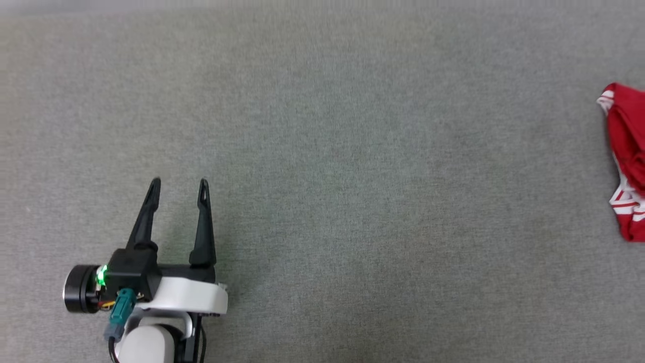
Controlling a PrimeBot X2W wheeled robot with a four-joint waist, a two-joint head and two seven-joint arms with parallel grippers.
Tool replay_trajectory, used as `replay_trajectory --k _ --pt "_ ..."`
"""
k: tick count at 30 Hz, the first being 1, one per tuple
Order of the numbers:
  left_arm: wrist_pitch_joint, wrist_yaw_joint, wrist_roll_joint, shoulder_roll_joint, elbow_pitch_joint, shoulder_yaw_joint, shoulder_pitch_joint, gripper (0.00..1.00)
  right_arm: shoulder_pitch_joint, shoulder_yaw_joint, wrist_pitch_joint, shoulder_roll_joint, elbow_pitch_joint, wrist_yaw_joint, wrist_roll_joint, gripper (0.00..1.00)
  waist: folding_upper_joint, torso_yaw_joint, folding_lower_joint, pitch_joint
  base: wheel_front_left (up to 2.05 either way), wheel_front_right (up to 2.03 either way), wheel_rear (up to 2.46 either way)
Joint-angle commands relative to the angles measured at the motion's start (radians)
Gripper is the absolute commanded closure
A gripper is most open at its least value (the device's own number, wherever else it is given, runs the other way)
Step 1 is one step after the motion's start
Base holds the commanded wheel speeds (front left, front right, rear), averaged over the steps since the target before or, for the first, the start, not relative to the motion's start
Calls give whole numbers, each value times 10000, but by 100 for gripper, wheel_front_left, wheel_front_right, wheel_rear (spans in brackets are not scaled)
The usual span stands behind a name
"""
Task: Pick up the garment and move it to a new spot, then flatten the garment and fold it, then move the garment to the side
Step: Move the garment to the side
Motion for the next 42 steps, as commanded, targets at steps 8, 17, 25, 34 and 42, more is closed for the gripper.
replay_trajectory --k 8,17,25,34,42 --pt "-26 182 -104 -20 165 140 883 0 953 -1382 -1878 1199 -1713 -14 -1292 0 -1 49 0 -1389 0 0 0" --pt "-25 182 -132 -37 360 250 1455 0 2257 -2168 -3409 3681 -4286 -16 -2505 0 -1 262 0 -2306 0 0 0" --pt "-26 137 -118 -44 563 246 1642 0 3771 -1721 -4438 5745 -5363 -14 -2666 0 -1 555 0 -2938 0 0 0" --pt "-26 68 -116 -48 751 242 1875 0 5472 -1101 -4738 7086 -5332 -14 -2282 0 -1 746 0 -3435 0 0 0" --pt "-26 60 -200 -63 847 197 2050 0 7024 -1323 -4780 7728 -5660 -14 -1987 0 -1 819 0 -3687 0 0 0"
